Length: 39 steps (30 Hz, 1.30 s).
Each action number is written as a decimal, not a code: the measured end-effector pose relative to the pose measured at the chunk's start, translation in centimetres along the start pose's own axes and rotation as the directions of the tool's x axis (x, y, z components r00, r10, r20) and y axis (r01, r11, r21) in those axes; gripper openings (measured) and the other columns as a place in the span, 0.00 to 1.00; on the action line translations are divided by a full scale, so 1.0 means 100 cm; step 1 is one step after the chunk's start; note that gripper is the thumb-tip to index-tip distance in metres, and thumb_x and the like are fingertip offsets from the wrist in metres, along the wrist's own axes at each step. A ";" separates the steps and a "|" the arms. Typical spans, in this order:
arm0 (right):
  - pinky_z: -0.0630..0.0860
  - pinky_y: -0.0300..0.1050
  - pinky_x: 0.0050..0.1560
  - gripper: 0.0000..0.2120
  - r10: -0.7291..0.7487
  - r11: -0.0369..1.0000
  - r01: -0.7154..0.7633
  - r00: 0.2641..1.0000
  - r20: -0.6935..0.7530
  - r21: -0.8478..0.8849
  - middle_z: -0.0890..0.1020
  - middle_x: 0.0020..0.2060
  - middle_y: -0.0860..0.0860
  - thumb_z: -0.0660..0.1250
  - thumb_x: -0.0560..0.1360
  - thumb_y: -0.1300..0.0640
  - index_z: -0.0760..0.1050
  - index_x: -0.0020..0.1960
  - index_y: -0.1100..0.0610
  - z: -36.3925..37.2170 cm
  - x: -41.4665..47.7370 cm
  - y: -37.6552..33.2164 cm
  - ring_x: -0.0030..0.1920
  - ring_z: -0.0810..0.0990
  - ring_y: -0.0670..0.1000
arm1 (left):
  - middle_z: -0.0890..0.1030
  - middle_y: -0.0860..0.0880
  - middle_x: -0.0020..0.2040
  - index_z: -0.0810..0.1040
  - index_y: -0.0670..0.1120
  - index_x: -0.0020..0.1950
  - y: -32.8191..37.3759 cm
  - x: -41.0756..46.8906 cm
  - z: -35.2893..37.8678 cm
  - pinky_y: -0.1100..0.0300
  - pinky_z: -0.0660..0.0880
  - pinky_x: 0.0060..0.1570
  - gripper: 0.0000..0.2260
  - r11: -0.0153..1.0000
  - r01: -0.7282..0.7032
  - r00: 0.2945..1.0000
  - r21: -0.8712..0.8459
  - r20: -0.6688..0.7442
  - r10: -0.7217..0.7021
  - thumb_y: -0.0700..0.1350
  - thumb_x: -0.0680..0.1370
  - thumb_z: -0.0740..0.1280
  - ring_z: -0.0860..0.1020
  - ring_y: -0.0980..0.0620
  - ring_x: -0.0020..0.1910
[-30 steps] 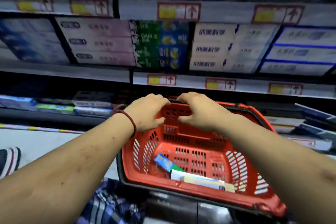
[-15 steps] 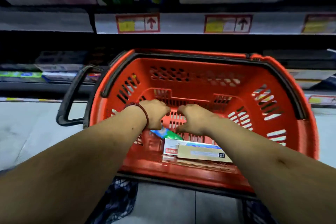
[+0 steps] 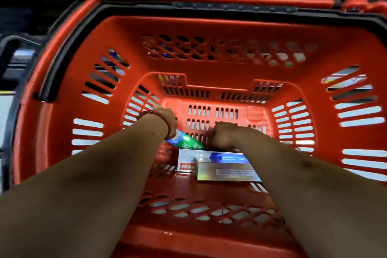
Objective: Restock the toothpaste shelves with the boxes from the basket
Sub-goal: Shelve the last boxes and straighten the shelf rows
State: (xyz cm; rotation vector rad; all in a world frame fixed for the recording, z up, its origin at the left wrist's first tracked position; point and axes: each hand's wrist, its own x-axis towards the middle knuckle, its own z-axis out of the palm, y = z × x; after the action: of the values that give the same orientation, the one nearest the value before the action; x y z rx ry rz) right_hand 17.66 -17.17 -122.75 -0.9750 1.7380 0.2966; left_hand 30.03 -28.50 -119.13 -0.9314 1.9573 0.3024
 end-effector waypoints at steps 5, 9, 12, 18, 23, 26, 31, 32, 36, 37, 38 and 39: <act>0.69 0.41 0.35 0.08 0.073 0.971 -0.071 0.997 -0.002 0.229 0.77 0.49 0.56 0.64 0.80 0.56 0.75 0.56 0.59 0.004 0.008 -0.003 0.47 0.78 0.56 | 0.79 0.38 0.62 0.73 0.36 0.67 -0.014 0.019 0.012 0.56 0.76 0.51 0.19 0.986 0.013 0.999 -0.164 0.046 -0.005 0.45 0.81 0.68 0.80 0.40 0.61; 0.73 0.42 0.38 0.15 0.122 0.836 -0.115 0.992 0.021 0.537 0.80 0.51 0.57 0.66 0.77 0.53 0.77 0.59 0.62 0.004 0.006 -0.006 0.48 0.78 0.57 | 0.84 0.39 0.56 0.80 0.35 0.59 -0.023 0.015 0.008 0.57 0.75 0.43 0.13 0.975 0.047 0.998 -0.218 -0.022 -0.054 0.44 0.80 0.70 0.83 0.43 0.55; 0.76 0.43 0.38 0.10 0.173 0.635 -0.107 0.985 -0.006 0.765 0.82 0.45 0.57 0.70 0.75 0.54 0.78 0.52 0.60 0.002 -0.002 -0.009 0.41 0.80 0.55 | 0.83 0.39 0.56 0.80 0.35 0.58 -0.027 0.007 0.005 0.56 0.76 0.46 0.12 0.963 0.075 0.991 -0.258 -0.083 -0.100 0.42 0.80 0.68 0.82 0.43 0.55; 0.75 0.44 0.38 0.16 0.286 0.366 0.025 0.948 -0.138 0.930 0.82 0.47 0.57 0.71 0.74 0.52 0.77 0.57 0.60 -0.009 -0.019 -0.009 0.45 0.81 0.57 | 0.83 0.35 0.56 0.81 0.33 0.56 -0.031 -0.008 -0.011 0.52 0.76 0.51 0.11 0.939 0.035 0.963 -0.343 -0.240 -0.124 0.41 0.79 0.68 0.80 0.39 0.57; 0.78 0.47 0.44 0.15 0.324 0.291 0.157 0.912 -0.252 0.944 0.84 0.49 0.57 0.73 0.72 0.51 0.77 0.54 0.59 -0.039 -0.047 -0.008 0.45 0.82 0.57 | 0.84 0.36 0.54 0.82 0.36 0.54 -0.041 -0.025 -0.031 0.53 0.72 0.42 0.13 0.877 0.016 0.948 -0.479 -0.270 -0.165 0.46 0.77 0.72 0.81 0.40 0.50; 0.75 0.42 0.37 0.10 0.306 0.285 0.212 0.904 -0.298 0.935 0.81 0.40 0.56 0.72 0.72 0.59 0.78 0.51 0.62 -0.058 -0.077 -0.009 0.36 0.82 0.54 | 0.85 0.40 0.53 0.84 0.40 0.55 -0.047 -0.049 -0.043 0.54 0.76 0.46 0.17 0.870 -0.008 0.957 -0.494 -0.257 -0.137 0.50 0.73 0.78 0.82 0.43 0.51; 0.77 0.53 0.52 0.09 0.299 0.367 0.310 0.853 -0.427 0.877 0.84 0.46 0.57 0.73 0.65 0.70 0.81 0.43 0.61 -0.088 -0.141 -0.011 0.46 0.80 0.58 | 0.86 0.42 0.50 0.85 0.42 0.52 -0.055 -0.098 -0.064 0.54 0.79 0.52 0.12 0.840 -0.112 0.933 -0.530 -0.348 -0.095 0.46 0.73 0.78 0.84 0.43 0.52; 0.76 0.51 0.51 0.10 0.270 0.379 0.326 0.856 -0.440 0.866 0.83 0.46 0.55 0.72 0.66 0.71 0.82 0.46 0.61 -0.094 -0.158 -0.012 0.43 0.79 0.57 | 0.86 0.43 0.47 0.85 0.43 0.52 -0.057 -0.109 -0.070 0.55 0.79 0.51 0.11 0.819 -0.147 0.927 -0.554 -0.365 -0.081 0.46 0.73 0.78 0.84 0.44 0.49; 0.70 0.45 0.42 0.16 0.132 0.456 0.364 0.875 -0.466 0.812 0.82 0.40 0.50 0.66 0.69 0.73 0.86 0.46 0.57 -0.110 -0.217 -0.017 0.36 0.70 0.51 | 0.82 0.51 0.36 0.86 0.46 0.48 -0.061 -0.159 -0.099 0.68 0.72 0.31 0.09 0.773 -0.280 0.899 -0.569 -0.437 0.004 0.50 0.73 0.78 0.77 0.55 0.33; 0.68 0.44 0.39 0.15 0.128 0.454 0.389 0.862 -0.491 0.802 0.81 0.38 0.51 0.66 0.68 0.74 0.85 0.46 0.59 -0.115 -0.231 -0.018 0.34 0.69 0.49 | 0.82 0.51 0.36 0.86 0.47 0.46 -0.062 -0.170 -0.107 0.70 0.70 0.29 0.08 0.762 -0.308 0.893 -0.570 -0.449 0.026 0.50 0.74 0.78 0.77 0.55 0.33; 0.65 0.44 0.37 0.14 0.137 0.435 0.418 0.845 -0.517 0.797 0.78 0.36 0.53 0.66 0.68 0.74 0.85 0.47 0.61 -0.119 -0.243 -0.018 0.31 0.68 0.48 | 0.82 0.51 0.34 0.86 0.47 0.44 -0.064 -0.179 -0.113 0.70 0.70 0.29 0.07 0.744 -0.332 0.892 -0.579 -0.449 0.048 0.50 0.74 0.78 0.77 0.54 0.33; 0.63 0.44 0.35 0.13 0.161 0.404 0.458 0.816 -0.555 0.792 0.77 0.37 0.55 0.67 0.68 0.74 0.84 0.47 0.62 -0.124 -0.255 -0.017 0.29 0.67 0.48 | 0.81 0.51 0.32 0.85 0.47 0.42 -0.066 -0.189 -0.118 0.67 0.72 0.31 0.07 0.715 -0.360 0.890 -0.599 -0.450 0.071 0.49 0.74 0.78 0.76 0.53 0.32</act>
State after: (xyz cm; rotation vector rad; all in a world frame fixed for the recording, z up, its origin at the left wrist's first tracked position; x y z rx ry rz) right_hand 12.91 -14.10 -94.92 -0.3462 1.8757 -1.1475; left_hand 32.77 -30.12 -96.10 -1.2852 2.3945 1.1025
